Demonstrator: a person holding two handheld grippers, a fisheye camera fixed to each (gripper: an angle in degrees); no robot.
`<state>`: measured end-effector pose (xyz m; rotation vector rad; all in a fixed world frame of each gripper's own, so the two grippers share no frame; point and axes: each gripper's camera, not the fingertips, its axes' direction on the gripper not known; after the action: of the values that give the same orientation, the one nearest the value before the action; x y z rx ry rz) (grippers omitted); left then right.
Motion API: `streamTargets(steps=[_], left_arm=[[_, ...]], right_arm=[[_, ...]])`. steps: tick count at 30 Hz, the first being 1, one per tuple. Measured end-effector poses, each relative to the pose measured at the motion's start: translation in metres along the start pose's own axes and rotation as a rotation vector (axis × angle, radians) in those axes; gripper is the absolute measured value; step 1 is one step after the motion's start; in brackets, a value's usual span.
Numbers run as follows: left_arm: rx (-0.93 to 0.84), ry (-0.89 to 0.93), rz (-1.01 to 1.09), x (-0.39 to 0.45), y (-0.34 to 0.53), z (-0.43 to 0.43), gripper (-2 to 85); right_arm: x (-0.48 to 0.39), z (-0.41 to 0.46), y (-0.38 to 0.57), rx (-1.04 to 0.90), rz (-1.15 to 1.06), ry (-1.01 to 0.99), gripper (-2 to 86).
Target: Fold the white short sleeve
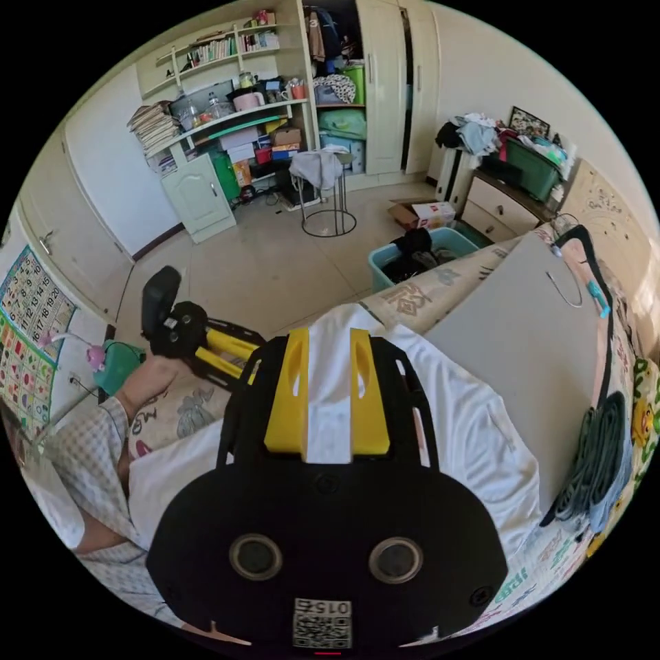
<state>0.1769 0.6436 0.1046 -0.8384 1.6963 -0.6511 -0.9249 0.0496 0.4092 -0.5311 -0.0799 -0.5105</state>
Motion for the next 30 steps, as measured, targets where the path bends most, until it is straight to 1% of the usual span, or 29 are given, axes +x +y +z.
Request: streamTargets(steps=[1,3,6,11,14,15,16,19,23,25,27,28,30], left_arm=[[0.02,0.001,0.0,0.001,0.01,-0.006,5.3],[0.044,0.027,-0.023,-0.003,0.025,-0.016,2.9],[0.104,0.067,-0.038,-0.009,0.042,-0.034,1.5],[0.075,0.046,-0.036,-0.004,0.044,-0.037,0.8],[0.079,0.033,-0.043,-0.001,0.045,-0.042,0.4],[0.083,0.03,-0.055,-0.001,0.046,-0.045,0.2],[0.093,0.028,-0.063,0.0,0.047,-0.048,0.0],[0.141,0.007,-0.056,0.007,0.042,-0.065,-0.5],[0.122,-0.067,0.048,0.039,0.005,-0.091,-0.6],[0.112,-0.109,0.127,0.069,-0.015,-0.1,-0.6],[0.101,-0.122,0.178,0.09,-0.024,-0.099,-0.5],[0.098,-0.109,0.208,0.103,-0.028,-0.095,-0.3],[0.087,-0.07,0.249,0.122,-0.033,-0.085,0.1]], right_arm=[[-0.007,0.019,-0.016,-0.029,-0.01,0.016,10.2],[-0.033,0.094,-0.065,-0.158,-0.046,0.115,10.5],[-0.059,0.166,-0.098,-0.269,-0.088,0.265,10.3],[-0.071,0.237,-0.111,-0.402,-0.095,0.369,7.9],[-0.077,0.249,-0.108,-0.372,-0.108,0.419,4.1],[-0.078,0.248,-0.107,-0.355,-0.106,0.438,1.5],[-0.078,0.245,-0.107,-0.345,-0.101,0.439,1.2],[-0.068,0.207,-0.103,-0.229,-0.05,0.447,-0.1],[-0.034,0.114,-0.082,-0.043,0.069,0.411,-0.5],[-0.019,0.076,-0.059,0.02,0.105,0.381,-0.5],[-0.001,0.039,-0.012,0.078,0.143,0.342,-0.5],[0.003,0.033,0.001,0.087,0.155,0.338,-0.5],[0.02,0.018,0.06,0.113,0.203,0.32,-0.3]])
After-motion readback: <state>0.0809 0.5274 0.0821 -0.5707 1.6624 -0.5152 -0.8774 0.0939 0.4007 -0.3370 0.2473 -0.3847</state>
